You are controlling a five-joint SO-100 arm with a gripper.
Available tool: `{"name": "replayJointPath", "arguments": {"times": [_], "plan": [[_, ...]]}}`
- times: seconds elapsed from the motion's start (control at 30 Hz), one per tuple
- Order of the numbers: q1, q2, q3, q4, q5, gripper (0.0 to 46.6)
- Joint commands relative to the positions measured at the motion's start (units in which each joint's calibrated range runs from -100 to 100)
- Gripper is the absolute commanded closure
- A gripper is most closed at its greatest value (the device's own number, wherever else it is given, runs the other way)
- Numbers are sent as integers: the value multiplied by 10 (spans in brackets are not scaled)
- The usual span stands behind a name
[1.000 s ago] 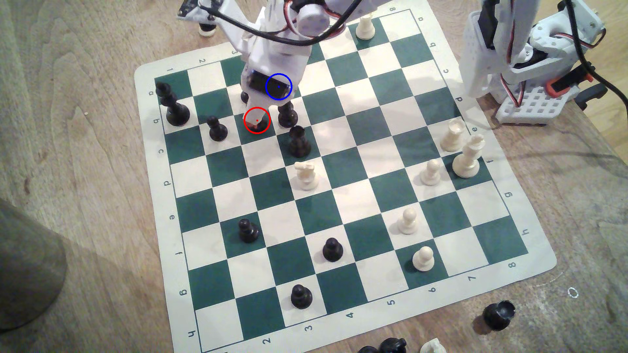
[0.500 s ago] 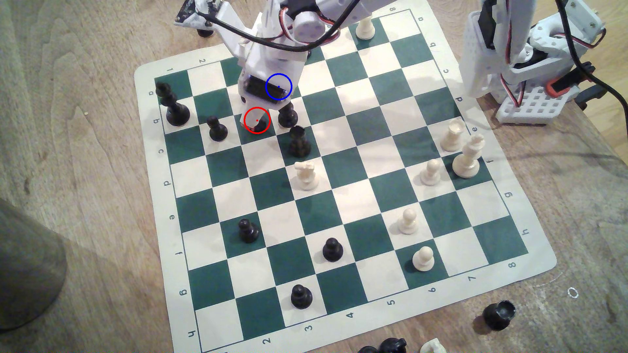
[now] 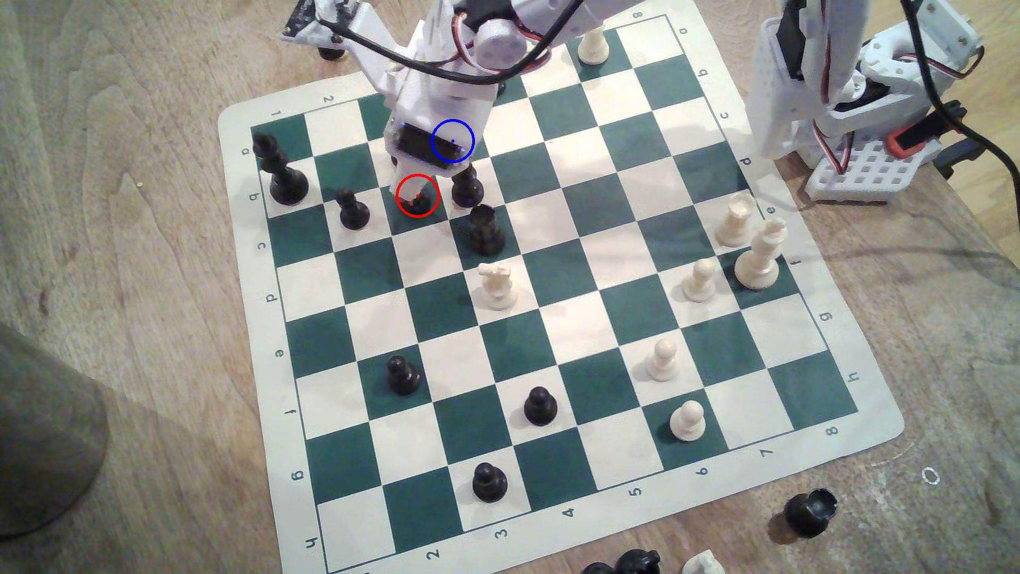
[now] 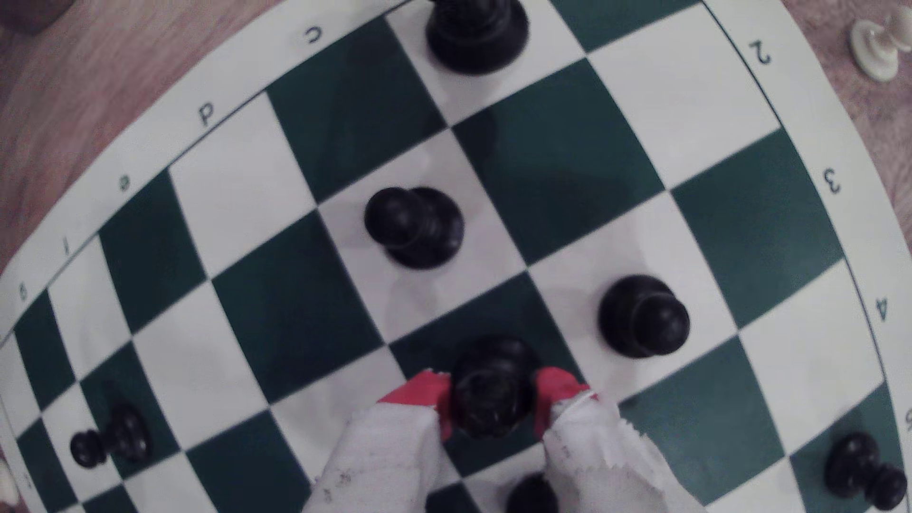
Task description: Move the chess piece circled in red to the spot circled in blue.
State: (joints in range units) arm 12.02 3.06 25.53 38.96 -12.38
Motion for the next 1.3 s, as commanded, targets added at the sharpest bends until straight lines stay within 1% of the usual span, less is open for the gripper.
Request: {"name": "replayJointPath", "arguments": {"times": [0.0, 0.1, 0.23, 0.47, 0.53, 0.57, 0.67, 0.73, 0.87, 1.1, 1.27], "plan": [[-5, -25, -41, -7, -3, 464], [-6, -49, -41, 3, -3, 464], [-8, -115, -44, 41, 0, 464], [-20, -197, -54, 96, -2, 464], [-13, -208, -53, 103, 0, 464], [1, -220, -45, 103, 1, 464], [23, -239, -23, 103, 6, 464], [44, -258, 6, 103, 14, 464], [68, -277, 38, 99, 22, 464], [71, -261, 80, 91, 23, 464], [83, -237, 119, 40, 23, 464]]}}
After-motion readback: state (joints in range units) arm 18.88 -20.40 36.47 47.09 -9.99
